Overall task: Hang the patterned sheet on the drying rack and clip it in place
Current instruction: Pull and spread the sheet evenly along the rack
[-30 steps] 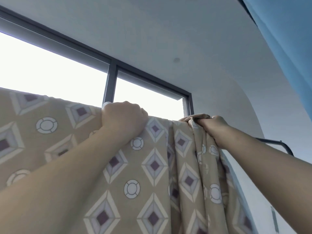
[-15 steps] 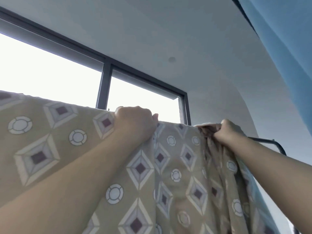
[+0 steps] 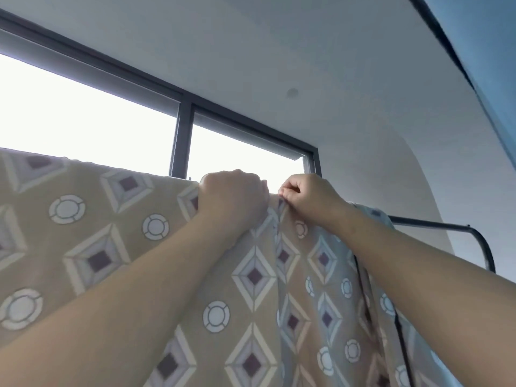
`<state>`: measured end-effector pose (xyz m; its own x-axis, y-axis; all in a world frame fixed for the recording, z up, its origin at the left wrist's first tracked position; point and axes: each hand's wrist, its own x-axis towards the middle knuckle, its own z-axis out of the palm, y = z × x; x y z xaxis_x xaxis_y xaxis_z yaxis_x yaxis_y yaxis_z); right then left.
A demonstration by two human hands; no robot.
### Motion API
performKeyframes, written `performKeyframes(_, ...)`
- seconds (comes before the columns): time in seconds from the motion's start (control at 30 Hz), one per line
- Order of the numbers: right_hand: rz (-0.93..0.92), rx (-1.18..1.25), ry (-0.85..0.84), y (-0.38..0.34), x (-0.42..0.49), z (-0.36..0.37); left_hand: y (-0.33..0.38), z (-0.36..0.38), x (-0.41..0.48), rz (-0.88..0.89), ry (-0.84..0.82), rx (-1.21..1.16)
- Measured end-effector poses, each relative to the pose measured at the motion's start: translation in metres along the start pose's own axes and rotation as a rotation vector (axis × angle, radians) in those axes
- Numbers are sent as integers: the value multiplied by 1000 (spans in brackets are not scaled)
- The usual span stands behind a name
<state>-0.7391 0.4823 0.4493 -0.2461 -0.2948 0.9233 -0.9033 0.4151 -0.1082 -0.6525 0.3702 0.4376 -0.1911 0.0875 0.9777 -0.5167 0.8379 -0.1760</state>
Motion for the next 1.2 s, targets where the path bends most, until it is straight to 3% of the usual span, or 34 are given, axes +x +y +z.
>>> performKeyframes(0.07,62,-186,56,9,6,0,-9,0,1,-41,-40,-25)
performKeyframes(0.23,442,-457,181,54,-8,-21,-27,2,-4,-36,-26,30)
performKeyframes(0.33,292,-378,196,36,-11,-9,-26,3,-4,-39,-21,29)
performKeyframes(0.43,62,-13,-17,9,-13,11,-27,7,-4,-65,-28,22)
performKeyframes(0.53,34,159,-6,7,-9,13,-28,10,-6,-56,-18,23)
performKeyframes(0.67,64,-118,71,13,2,13,-27,11,-5,-20,-7,5)
performKeyframes(0.8,397,-378,143,40,-1,3,-29,9,-4,-5,15,-2)
performKeyframes(0.87,451,-456,167,43,-3,1,-28,8,-5,3,23,8)
performKeyframes(0.93,337,-391,164,30,0,5,-27,8,-5,-1,23,16)
performKeyframes(1.03,100,-50,2,6,0,17,-31,11,-6,-16,16,36)
performKeyframes(1.2,114,162,4,15,-8,9,-35,11,-7,-12,3,44)
